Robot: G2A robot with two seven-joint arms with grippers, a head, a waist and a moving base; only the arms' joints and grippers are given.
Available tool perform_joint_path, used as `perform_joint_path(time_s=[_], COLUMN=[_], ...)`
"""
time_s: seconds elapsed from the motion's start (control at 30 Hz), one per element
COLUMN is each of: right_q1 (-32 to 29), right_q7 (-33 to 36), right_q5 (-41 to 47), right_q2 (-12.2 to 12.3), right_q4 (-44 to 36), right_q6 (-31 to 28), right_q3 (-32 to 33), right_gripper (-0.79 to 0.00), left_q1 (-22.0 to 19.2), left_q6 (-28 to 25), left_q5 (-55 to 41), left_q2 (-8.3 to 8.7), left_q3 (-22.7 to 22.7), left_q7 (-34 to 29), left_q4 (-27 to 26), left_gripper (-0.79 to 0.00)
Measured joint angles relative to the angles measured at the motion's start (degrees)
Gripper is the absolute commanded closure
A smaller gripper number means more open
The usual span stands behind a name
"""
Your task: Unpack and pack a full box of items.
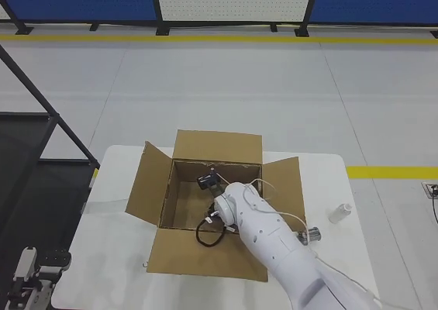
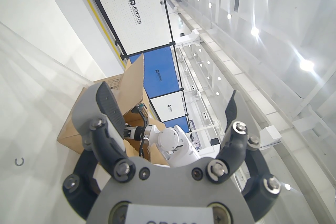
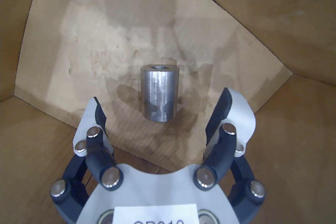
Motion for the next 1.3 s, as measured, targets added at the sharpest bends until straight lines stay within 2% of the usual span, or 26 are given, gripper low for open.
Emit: perform_joint_path(time_s=[0.13,0.2,0.3,0.4,0.67,0.83,1.3], right_q1=[0.1,0.0,-0.3,-0.6,-0.9,-0.7,0.6], right_q7=[-3.5,-5.4,-7.4,-9.1,-9.1,-9.9,-13.5], right_q5=[1.9,2.6,3.4,3.8,4.0,3.8,3.8], right_q2=[0.4,0.6,0.6,0.7,0.4,0.3,1.4], right_q4=[2.8,3.8,4.5,4.9,5.4,5.5,4.9], right_q6=[-2.3,-3.4,-4.2,-4.7,-5.8,-6.1,-6.8], right_q3=[1.4,2.0,2.5,2.9,3.1,3.1,4.5], right_gripper=[-0.422,-0.366,-0.339,-0.348,-0.332,-0.003,0.000], left_q1=[0.3,0.4,0.4,0.5,0.7,0.8,1.0], left_q6=[-0.2,-0.3,-0.4,-0.5,-0.7,-0.9,-1.2], left_q5=[-0.5,-0.6,-0.6,-0.5,-0.3,-0.2,0.9], left_q2=[-0.09,-0.14,-0.18,-0.25,-0.38,-0.47,-0.74], left_q3=[-0.4,-0.6,-0.6,-0.7,-0.7,-0.8,-0.1], left_q7=[0.1,0.2,0.2,0.1,-0.2,-0.1,-0.3], left_q4=[0.1,0.2,0.3,0.3,0.3,0.3,-0.4], left_gripper=[-0.785,-0.785,-0.785,-0.785,-0.785,-0.785,-0.785])
